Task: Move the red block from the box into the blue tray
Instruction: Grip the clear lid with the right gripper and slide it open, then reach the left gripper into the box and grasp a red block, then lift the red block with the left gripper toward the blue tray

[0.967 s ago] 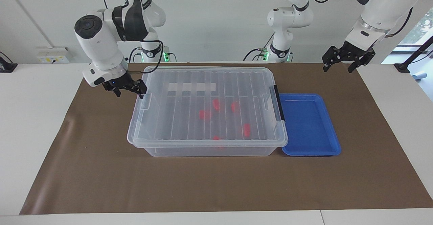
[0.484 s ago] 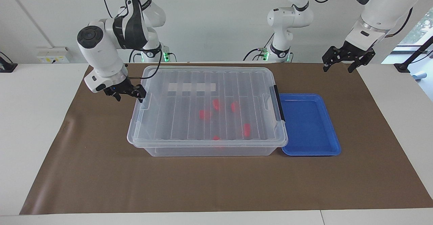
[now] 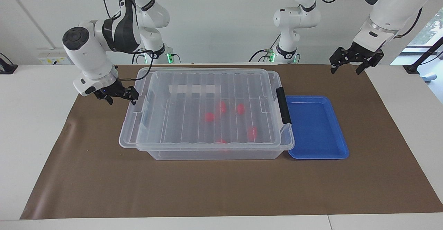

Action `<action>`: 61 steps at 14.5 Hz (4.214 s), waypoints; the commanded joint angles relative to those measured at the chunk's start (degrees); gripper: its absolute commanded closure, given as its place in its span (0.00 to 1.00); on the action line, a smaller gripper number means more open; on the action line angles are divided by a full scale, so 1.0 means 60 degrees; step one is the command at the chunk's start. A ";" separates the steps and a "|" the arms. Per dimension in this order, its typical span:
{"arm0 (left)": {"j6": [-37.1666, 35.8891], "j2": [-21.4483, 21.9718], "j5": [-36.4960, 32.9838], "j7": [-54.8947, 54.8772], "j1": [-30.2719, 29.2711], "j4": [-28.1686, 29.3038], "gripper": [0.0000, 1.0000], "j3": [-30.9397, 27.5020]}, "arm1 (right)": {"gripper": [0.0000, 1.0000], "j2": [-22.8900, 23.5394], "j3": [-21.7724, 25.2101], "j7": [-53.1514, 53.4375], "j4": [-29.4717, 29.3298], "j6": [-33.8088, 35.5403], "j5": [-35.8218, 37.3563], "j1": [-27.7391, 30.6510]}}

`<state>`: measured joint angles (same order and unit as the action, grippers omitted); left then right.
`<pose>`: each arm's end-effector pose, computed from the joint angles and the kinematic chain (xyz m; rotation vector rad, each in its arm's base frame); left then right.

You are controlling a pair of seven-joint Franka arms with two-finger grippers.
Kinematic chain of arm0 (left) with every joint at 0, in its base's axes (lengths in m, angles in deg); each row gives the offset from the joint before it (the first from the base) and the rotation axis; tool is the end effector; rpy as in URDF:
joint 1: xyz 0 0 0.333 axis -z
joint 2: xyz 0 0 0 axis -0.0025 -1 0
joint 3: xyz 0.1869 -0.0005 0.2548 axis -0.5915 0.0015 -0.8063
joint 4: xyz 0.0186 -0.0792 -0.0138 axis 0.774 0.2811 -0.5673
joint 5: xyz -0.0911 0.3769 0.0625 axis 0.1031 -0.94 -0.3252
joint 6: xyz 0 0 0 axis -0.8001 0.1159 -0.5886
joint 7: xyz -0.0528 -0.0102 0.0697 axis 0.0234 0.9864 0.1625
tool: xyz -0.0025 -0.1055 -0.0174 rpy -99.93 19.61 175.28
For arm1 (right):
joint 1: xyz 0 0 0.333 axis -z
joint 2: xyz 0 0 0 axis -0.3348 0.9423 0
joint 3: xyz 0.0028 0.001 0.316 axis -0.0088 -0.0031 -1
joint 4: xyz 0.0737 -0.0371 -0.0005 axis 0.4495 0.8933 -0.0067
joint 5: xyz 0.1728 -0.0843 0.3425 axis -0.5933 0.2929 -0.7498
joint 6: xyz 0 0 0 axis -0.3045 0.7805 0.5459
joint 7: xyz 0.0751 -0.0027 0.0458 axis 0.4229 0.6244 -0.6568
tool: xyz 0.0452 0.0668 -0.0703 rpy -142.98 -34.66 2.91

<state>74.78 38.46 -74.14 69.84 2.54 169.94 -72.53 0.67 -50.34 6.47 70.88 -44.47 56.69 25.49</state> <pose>0.5355 -0.0375 0.6288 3.1144 -0.1953 -0.0645 0.5551 -0.0188 0.4596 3.1325 -0.0769 -0.1034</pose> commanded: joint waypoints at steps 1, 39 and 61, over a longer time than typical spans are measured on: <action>-0.0086 0.0044 -0.0159 -0.0073 -0.0052 0.0034 0.00 0.0020 | 0.00 -0.0187 0.0164 -0.0774 0.0270 -0.0319 -0.0114 0.0125; 0.7105 -0.3411 -0.0423 0.4087 0.4358 0.2231 0.00 0.0196 | 0.00 0.0226 0.1161 -0.2096 -0.4111 0.4555 -0.0070 0.0052; 0.7432 -0.2771 -0.0979 0.4688 0.4387 0.3139 1.00 0.0225 | 0.00 -0.0348 0.0912 -0.1274 -0.3231 0.4178 0.0018 -0.0051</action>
<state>123.41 16.78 -78.81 96.90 28.40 186.90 -70.60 -0.04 -44.77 -1.67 49.76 -18.34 56.75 24.97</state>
